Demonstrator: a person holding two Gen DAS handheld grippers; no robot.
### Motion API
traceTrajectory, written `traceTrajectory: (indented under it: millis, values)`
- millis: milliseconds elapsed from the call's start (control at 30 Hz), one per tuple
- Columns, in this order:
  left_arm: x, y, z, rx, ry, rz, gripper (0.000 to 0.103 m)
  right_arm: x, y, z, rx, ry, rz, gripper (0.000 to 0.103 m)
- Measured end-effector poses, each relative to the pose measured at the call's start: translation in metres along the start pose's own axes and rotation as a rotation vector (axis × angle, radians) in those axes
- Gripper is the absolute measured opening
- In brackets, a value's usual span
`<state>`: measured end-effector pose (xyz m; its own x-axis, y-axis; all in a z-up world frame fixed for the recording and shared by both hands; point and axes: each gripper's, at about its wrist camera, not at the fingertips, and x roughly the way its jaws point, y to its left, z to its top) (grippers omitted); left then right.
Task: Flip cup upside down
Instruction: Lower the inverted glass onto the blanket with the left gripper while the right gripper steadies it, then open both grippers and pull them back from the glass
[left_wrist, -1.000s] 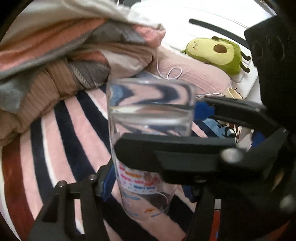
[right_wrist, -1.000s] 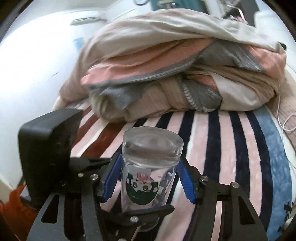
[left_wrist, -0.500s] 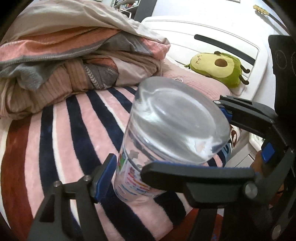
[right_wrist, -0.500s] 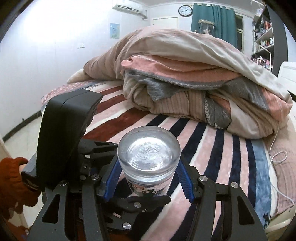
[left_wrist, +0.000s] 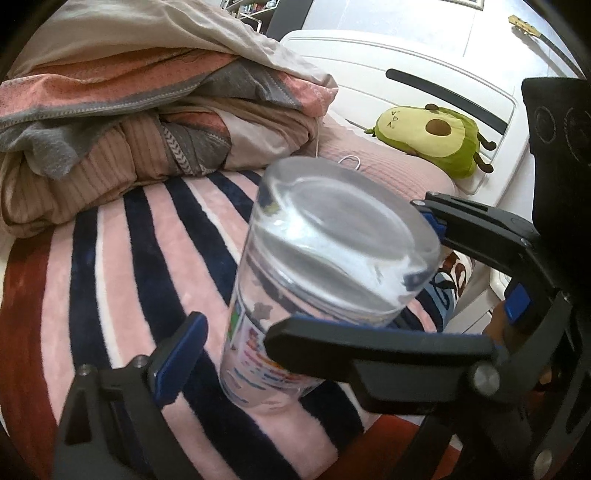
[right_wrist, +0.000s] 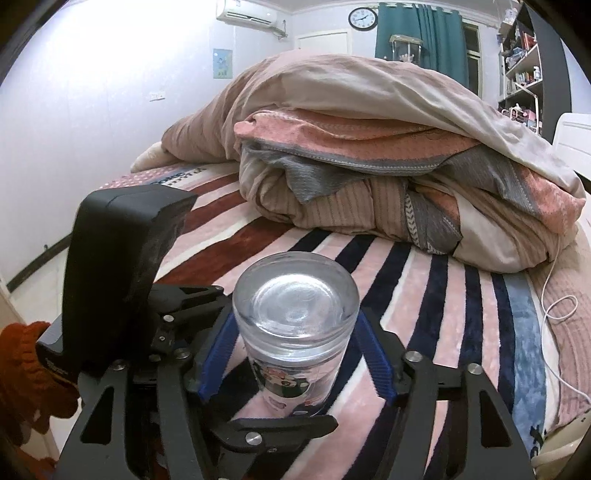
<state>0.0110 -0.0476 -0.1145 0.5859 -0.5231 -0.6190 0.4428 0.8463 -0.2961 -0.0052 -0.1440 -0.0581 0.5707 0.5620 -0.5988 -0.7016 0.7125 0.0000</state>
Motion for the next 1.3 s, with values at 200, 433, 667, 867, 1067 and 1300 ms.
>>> traceTrajectory:
  millis: [200,433,667,867,1067,1300]
  values:
    - [0.0,0.004,0.004,-0.007,-0.007,0.007,0.095,0.004,-0.007,0.001,0.038,0.008,0.021,0.069]
    - [-0.004,0.006,0.001,-0.008,0.006,0.006,0.096,0.002,-0.008,0.002,0.041,0.008,0.02,0.072]
    - [-0.053,-0.005,0.004,0.033,-0.01,-0.03,0.102,-0.043,-0.018,0.017,0.098,-0.092,0.066,0.088]
    - [-0.113,-0.025,0.026,0.0,-0.074,0.186,0.102,-0.087,-0.041,0.034,0.176,-0.117,-0.056,0.102]
    - [-0.135,-0.021,0.042,-0.16,-0.065,0.393,0.102,-0.097,-0.054,0.036,0.223,-0.024,-0.198,0.103]
    - [-0.141,-0.019,0.047,-0.212,-0.08,0.475,0.102,-0.096,-0.055,0.027,0.244,-0.01,-0.203,0.103]
